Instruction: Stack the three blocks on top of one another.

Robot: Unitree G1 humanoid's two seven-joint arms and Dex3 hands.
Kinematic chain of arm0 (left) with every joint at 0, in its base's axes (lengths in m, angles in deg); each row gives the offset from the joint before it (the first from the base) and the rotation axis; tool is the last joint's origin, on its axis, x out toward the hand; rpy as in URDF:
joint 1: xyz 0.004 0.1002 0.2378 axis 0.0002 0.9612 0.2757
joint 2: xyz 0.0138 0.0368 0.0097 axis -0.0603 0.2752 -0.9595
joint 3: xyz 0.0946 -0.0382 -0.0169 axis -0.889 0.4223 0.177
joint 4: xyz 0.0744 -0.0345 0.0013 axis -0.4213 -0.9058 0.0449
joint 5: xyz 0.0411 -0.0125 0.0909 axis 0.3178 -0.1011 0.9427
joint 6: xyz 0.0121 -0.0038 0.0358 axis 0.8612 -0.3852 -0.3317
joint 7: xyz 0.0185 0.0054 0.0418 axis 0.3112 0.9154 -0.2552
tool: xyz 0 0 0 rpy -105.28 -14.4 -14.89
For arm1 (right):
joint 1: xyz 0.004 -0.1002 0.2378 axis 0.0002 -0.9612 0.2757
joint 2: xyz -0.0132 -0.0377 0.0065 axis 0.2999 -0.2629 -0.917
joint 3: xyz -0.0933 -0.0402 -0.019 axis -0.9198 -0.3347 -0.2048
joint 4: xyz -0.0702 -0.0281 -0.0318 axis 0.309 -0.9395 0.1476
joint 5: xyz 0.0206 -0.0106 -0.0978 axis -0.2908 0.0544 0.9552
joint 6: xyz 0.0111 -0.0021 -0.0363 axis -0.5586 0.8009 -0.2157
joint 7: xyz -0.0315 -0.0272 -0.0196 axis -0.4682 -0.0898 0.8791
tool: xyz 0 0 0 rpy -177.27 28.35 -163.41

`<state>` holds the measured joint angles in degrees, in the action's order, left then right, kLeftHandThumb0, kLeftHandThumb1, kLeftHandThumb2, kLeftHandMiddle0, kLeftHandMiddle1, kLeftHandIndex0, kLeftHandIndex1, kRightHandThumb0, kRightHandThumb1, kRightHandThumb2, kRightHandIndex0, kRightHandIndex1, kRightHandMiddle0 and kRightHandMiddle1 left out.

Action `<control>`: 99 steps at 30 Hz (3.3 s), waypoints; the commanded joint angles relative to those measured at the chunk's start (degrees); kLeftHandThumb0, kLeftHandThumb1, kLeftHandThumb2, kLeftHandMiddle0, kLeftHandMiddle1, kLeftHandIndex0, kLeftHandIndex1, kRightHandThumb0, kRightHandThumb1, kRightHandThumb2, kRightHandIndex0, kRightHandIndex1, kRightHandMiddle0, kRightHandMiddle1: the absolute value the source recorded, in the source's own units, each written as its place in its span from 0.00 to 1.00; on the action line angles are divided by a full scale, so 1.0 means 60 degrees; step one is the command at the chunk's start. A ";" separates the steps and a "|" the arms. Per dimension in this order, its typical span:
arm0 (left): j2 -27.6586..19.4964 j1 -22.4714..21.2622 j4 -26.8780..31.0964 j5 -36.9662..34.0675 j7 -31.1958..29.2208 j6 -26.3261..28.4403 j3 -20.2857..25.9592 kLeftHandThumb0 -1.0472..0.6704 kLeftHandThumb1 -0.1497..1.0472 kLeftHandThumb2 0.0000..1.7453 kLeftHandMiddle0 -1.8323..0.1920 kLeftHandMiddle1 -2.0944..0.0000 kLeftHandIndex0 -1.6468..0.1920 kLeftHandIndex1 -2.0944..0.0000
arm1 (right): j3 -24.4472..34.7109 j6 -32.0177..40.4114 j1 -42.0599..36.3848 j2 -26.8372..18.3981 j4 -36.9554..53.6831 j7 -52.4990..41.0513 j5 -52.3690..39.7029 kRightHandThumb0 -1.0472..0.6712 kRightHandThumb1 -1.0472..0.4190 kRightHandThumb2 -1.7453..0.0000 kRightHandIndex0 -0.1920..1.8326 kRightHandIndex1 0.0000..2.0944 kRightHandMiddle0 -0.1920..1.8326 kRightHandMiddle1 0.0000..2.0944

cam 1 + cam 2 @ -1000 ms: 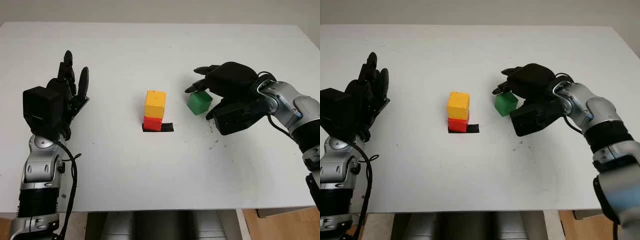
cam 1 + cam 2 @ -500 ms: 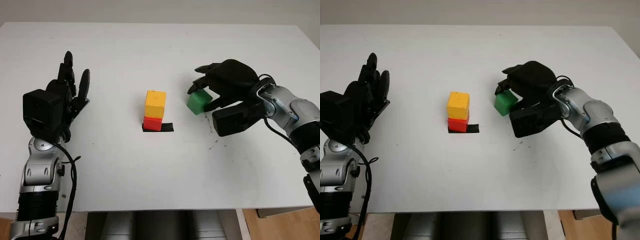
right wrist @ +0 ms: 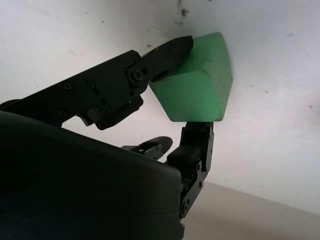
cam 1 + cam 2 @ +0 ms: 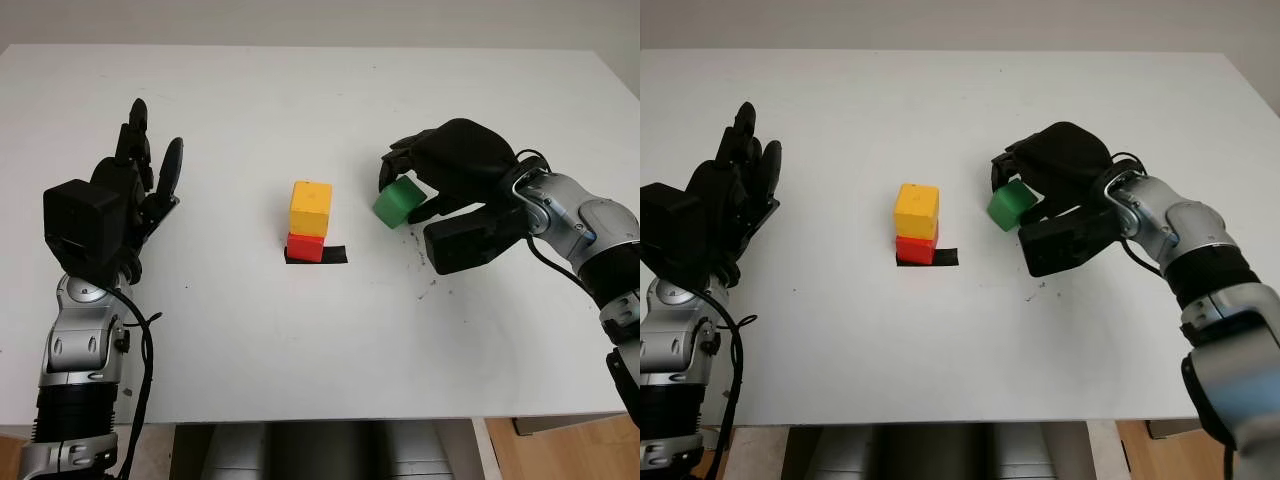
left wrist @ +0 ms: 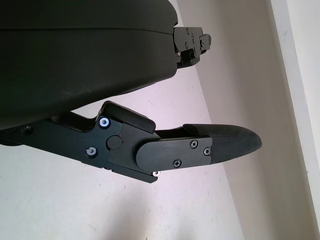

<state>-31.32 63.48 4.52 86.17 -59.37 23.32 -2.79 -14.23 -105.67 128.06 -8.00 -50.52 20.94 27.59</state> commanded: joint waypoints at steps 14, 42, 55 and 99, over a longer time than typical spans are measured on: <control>0.0030 0.0138 -0.0081 0.0097 0.0037 -0.0194 -0.0079 0.16 1.00 0.29 0.98 0.97 0.95 0.98 | 0.2270 0.2413 -0.0356 0.0606 0.2205 -0.3079 -0.3675 0.41 0.08 0.97 0.28 0.02 0.28 0.66; 0.0235 0.0067 -0.0238 0.0051 0.0231 -0.0250 -0.0074 0.15 1.00 0.29 0.98 0.97 0.96 0.97 | 0.3540 0.7989 0.0098 0.1780 0.5263 -0.5946 -0.7034 0.35 0.05 0.96 0.27 0.02 0.22 0.80; 0.0281 0.0145 -0.0124 0.0092 0.0337 -0.0218 -0.0125 0.16 1.00 0.29 0.99 0.98 0.96 0.98 | 0.3381 1.0458 -0.0066 0.2354 0.6590 -0.5666 -0.7410 0.38 0.00 0.96 0.27 0.01 0.16 0.84; 0.0528 0.0332 0.0090 0.0112 0.0469 -0.0038 -0.0120 0.17 1.00 0.30 0.99 0.97 0.95 0.97 | 0.3151 1.3764 -0.1538 0.3395 0.8879 -0.3445 -0.7471 0.36 0.00 0.96 0.23 0.01 0.19 0.86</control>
<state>-27.77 65.09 4.03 86.90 -56.37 23.60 -3.71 3.96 -22.87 119.44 11.93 2.54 -0.03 -16.95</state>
